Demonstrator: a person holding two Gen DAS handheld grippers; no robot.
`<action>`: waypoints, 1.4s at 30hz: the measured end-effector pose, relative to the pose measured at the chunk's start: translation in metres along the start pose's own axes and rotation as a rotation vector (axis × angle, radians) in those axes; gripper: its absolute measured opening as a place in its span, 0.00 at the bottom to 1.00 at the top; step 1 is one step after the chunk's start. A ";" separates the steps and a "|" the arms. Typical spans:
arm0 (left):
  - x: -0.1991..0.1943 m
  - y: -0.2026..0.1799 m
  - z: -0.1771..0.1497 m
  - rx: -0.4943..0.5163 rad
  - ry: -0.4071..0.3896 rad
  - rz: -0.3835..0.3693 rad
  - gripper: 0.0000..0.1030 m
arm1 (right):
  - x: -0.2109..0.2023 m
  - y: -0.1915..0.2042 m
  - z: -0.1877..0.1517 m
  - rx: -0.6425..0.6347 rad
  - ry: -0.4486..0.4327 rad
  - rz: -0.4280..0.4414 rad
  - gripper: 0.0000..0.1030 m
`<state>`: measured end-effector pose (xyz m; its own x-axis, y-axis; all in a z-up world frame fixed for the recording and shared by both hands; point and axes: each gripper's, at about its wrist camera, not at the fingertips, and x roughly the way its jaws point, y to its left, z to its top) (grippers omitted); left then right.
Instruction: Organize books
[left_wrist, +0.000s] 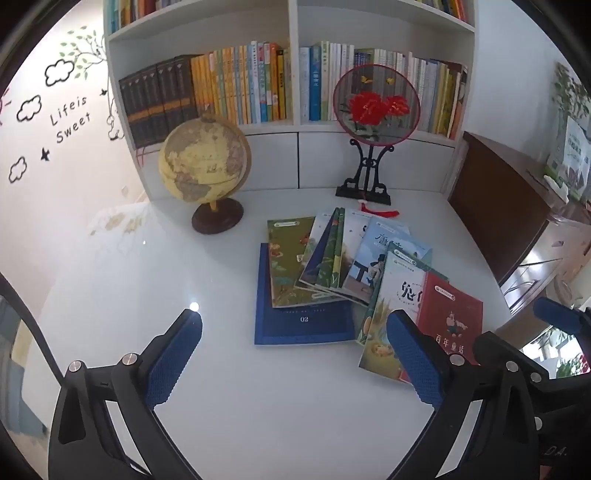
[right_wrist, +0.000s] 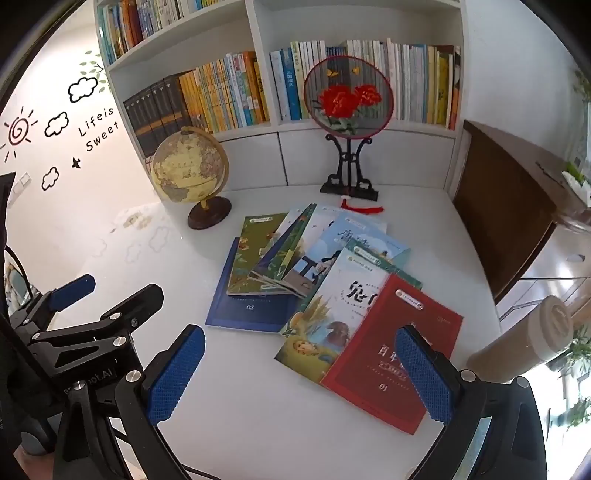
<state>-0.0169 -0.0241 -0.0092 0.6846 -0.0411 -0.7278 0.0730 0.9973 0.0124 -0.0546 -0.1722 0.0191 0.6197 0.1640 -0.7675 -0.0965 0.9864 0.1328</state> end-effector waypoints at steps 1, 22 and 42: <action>0.000 -0.006 0.004 0.004 0.006 0.002 0.97 | 0.000 -0.001 0.001 0.002 0.000 -0.003 1.00; 0.022 0.031 0.021 0.045 0.042 -0.105 0.97 | 0.003 0.037 0.000 0.124 -0.015 -0.100 1.00; 0.051 0.054 0.029 0.155 0.088 -0.088 0.98 | -0.002 0.080 -0.011 0.220 -0.023 -0.227 1.00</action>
<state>0.0433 0.0258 -0.0255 0.6049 -0.1157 -0.7878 0.2451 0.9684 0.0461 -0.0721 -0.0940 0.0247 0.6235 -0.0631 -0.7793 0.2155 0.9720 0.0937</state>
